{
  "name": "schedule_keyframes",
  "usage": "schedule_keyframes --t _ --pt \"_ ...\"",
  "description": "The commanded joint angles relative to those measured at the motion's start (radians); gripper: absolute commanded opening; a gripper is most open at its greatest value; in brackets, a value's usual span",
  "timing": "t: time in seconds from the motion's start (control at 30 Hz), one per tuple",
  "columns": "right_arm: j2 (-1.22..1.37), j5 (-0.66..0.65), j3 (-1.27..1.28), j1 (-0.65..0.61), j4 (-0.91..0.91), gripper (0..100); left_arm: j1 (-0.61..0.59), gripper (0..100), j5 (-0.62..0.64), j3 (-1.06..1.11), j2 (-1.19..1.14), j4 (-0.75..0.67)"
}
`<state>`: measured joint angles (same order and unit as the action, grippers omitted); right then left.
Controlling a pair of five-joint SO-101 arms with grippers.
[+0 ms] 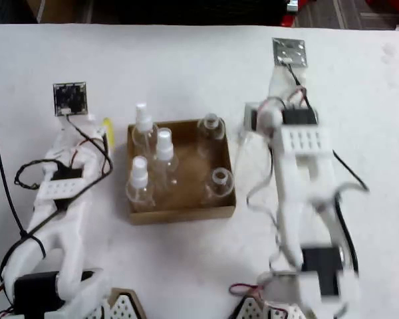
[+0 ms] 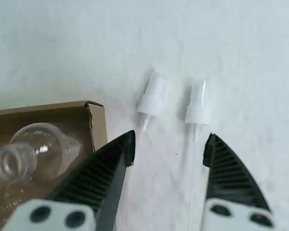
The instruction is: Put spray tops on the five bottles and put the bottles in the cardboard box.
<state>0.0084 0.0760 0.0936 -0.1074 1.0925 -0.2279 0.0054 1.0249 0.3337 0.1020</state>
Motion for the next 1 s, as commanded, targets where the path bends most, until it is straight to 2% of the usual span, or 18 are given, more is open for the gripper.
schedule_keyframes --t 0.0,0.23,0.53,0.97 --pt "0.239 0.064 -0.284 0.012 0.111 20.9 -0.012 17 0.011 0.002 -0.002 -0.044" --pt "0.565 0.109 -0.675 0.022 0.242 20.1 -0.010 17 0.011 0.003 -0.002 -0.049" --pt "0.796 0.109 -1.002 0.015 0.332 20.1 -0.010 17 0.011 0.003 -0.002 -0.051" --pt "1.004 0.117 -1.177 -0.010 0.374 20.1 -0.013 17 0.009 0.000 -0.002 -0.051"
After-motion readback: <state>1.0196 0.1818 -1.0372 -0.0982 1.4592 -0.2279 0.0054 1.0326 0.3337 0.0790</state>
